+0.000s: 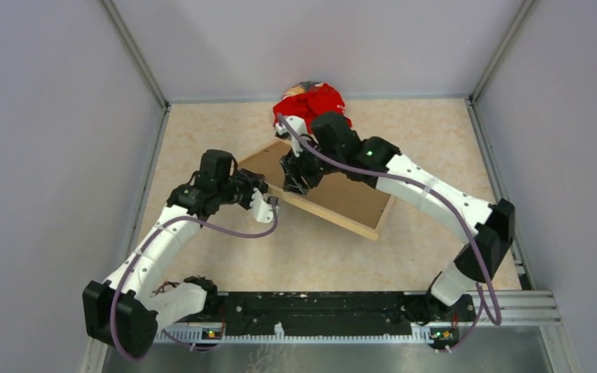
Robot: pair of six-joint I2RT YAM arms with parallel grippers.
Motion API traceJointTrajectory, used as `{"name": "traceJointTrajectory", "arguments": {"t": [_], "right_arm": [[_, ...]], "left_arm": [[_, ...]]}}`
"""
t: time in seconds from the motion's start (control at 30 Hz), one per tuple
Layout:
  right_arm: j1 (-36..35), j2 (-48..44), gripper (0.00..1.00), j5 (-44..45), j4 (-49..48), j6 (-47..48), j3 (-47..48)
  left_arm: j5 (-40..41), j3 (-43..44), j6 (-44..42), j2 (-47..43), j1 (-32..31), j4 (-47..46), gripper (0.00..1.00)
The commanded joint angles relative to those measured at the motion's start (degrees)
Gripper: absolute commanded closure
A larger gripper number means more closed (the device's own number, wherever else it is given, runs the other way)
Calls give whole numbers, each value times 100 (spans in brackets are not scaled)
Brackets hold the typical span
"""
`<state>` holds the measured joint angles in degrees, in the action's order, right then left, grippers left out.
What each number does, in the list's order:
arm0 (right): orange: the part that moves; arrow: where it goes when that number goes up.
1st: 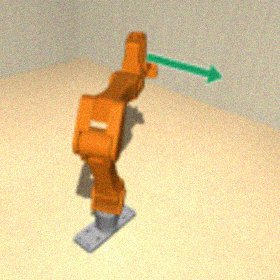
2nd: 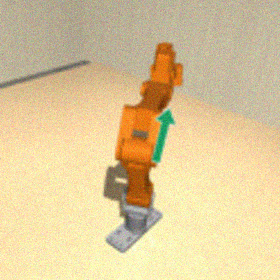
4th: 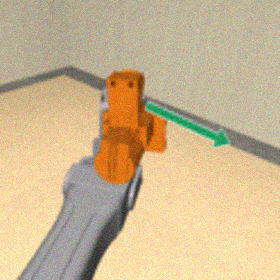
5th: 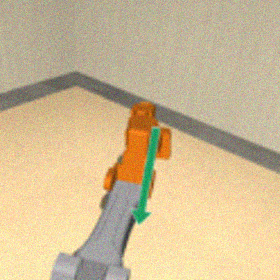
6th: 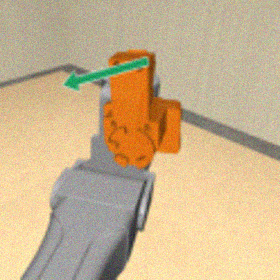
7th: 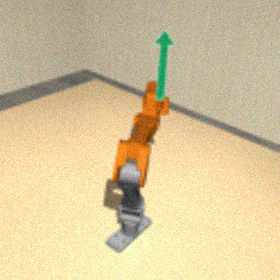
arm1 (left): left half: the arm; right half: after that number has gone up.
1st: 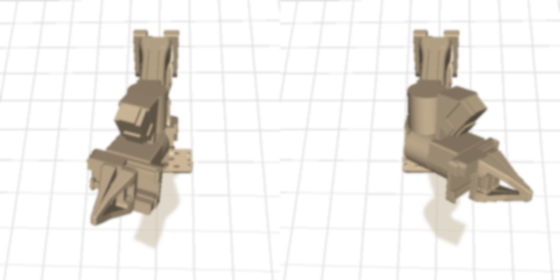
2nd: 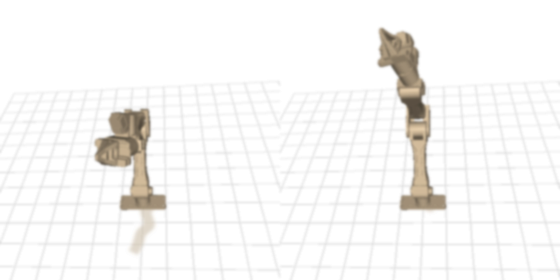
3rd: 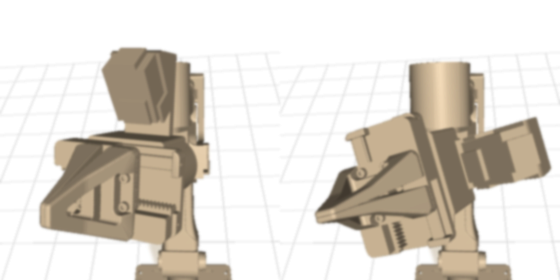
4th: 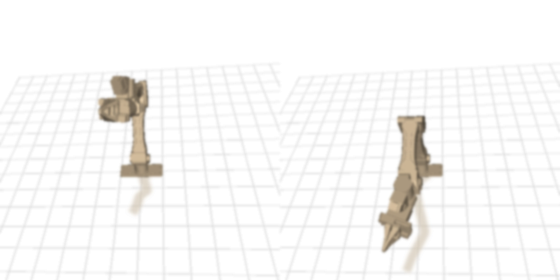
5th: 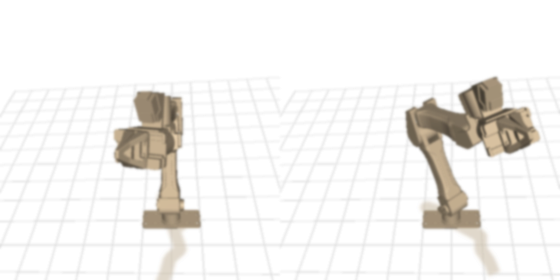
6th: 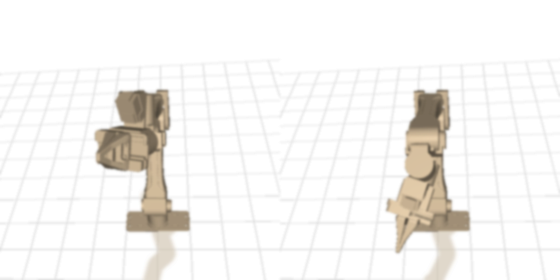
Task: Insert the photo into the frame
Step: Turn over the photo frame at the center of the board.
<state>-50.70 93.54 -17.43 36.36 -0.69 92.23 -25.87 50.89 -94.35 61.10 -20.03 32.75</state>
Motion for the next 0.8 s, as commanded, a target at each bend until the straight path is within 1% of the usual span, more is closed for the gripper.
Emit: {"name": "traceJointTrajectory", "arguments": {"t": [0.0, 0.03, 0.07, 0.13, 0.23, 0.33, 0.53, 0.7, 0.77], "right_arm": [[34, -818, 42, 566, 277, 1164, 275], [5, -928, 29, 657, 327, 1331, 162], [-59, -1000, 19, 900, 370, 1479, 42], [-239, -1068, 15, 1301, 556, 1672, -155], [-520, -1082, 15, 1683, 735, 1934, -463], [-728, -976, 16, 2439, 811, 2233, -674], [-795, -666, 18, 2917, 609, 2696, -878], [-830, -597, 25, 3321, 156, 2791, -1167], [-828, -663, 33, 3492, -83, 2843, -1315]], "left_arm": [[-166, 876, 944, 265, 2, -174, 86], [-192, 1022, 1037, 360, 3, -53, 87], [-219, 1117, 1088, 446, 1, 37, 87], [-258, 1183, 1158, 473, 0, 73, 87], [-316, 1142, 947, 418, 4, 114, 87], [-308, 1114, 884, 376, 1, 119, 87], [-252, 1141, 839, 282, 1, 232, 87], [-195, 1105, 835, 184, 9, 275, 88], [-196, 1080, 849, 155, 8, 267, 88]]}}
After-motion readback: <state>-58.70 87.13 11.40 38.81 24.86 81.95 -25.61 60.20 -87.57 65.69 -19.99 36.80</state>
